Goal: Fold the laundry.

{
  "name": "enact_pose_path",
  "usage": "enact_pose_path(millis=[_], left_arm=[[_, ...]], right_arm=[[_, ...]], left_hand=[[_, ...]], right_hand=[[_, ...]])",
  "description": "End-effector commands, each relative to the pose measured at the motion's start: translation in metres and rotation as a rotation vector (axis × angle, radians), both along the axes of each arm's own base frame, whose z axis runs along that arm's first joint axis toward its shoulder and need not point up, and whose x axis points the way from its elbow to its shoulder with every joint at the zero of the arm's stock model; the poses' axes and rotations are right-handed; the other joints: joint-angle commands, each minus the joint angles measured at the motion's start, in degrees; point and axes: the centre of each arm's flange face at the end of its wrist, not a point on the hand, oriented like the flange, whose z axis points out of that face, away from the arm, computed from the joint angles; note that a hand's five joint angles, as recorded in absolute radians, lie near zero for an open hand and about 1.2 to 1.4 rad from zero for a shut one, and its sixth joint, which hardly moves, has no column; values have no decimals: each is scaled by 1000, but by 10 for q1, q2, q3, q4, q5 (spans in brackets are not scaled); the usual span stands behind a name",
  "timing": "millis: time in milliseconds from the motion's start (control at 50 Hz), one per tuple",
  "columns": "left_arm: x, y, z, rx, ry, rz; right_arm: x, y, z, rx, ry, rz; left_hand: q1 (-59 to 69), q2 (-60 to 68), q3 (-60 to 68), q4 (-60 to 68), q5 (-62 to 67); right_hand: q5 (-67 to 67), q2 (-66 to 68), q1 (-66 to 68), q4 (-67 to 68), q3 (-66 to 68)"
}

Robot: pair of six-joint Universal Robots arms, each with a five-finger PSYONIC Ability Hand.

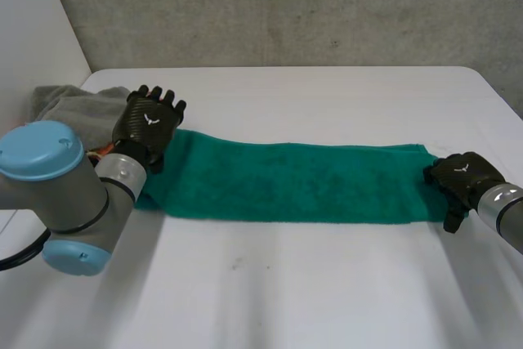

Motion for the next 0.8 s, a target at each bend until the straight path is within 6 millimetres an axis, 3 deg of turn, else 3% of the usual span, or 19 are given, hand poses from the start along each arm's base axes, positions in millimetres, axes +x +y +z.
enact_pose_path(millis=[20,100,240,380,500,560,620,640,700,720,780,800], left_arm=[[-1,2,-2,12,10,-2],[-1,2,-2,20,29,-1],[0,2,0,20,45,4],[2,6,14,-9,55,6],[6,10,20,-17,60,11],[8,12,23,-20,61,14],[8,14,22,-17,60,12],[8,15,22,-17,60,12],[8,16,23,-15,60,11],[8,16,23,-14,59,11],[8,18,24,-12,58,11],[8,18,25,-12,58,9]], right_arm=[[-6,-11,-11,9,11,-18],[-10,-18,-14,3,15,-30],[-28,-25,-15,5,38,-93],[-76,-40,10,-75,118,-193],[-119,-49,23,-132,356,-214],[-120,-51,29,-160,420,-189],[-88,-52,42,-231,407,-109],[-62,-51,54,-294,383,-59],[-26,-47,69,-372,337,12],[-4,-42,75,-409,312,63],[33,-30,84,-462,272,168],[63,-17,90,-499,242,262]], left_hand=[[-1,-8,-13,-10,-19],[-1,-8,-13,-10,-19],[-2,-10,-15,-12,-21],[-6,-13,-18,-15,-24],[-6,-13,-18,-15,-24],[-7,-15,-20,-17,-26],[-7,-15,-20,-17,-26],[-7,-15,-20,-17,-26],[-7,-15,-20,-17,-26],[-7,-15,-20,-17,-26],[-7,-15,-20,-17,-26],[-7,-15,-20,-17,-26]], right_hand=[[356,356,385,347,349],[539,539,568,530,532],[554,554,583,545,547],[554,554,583,545,547],[554,554,583,545,547],[554,554,583,545,547],[554,554,583,545,547],[554,554,583,545,547],[554,554,583,545,547],[554,554,583,545,547],[554,554,583,545,547],[554,554,583,545,547]])
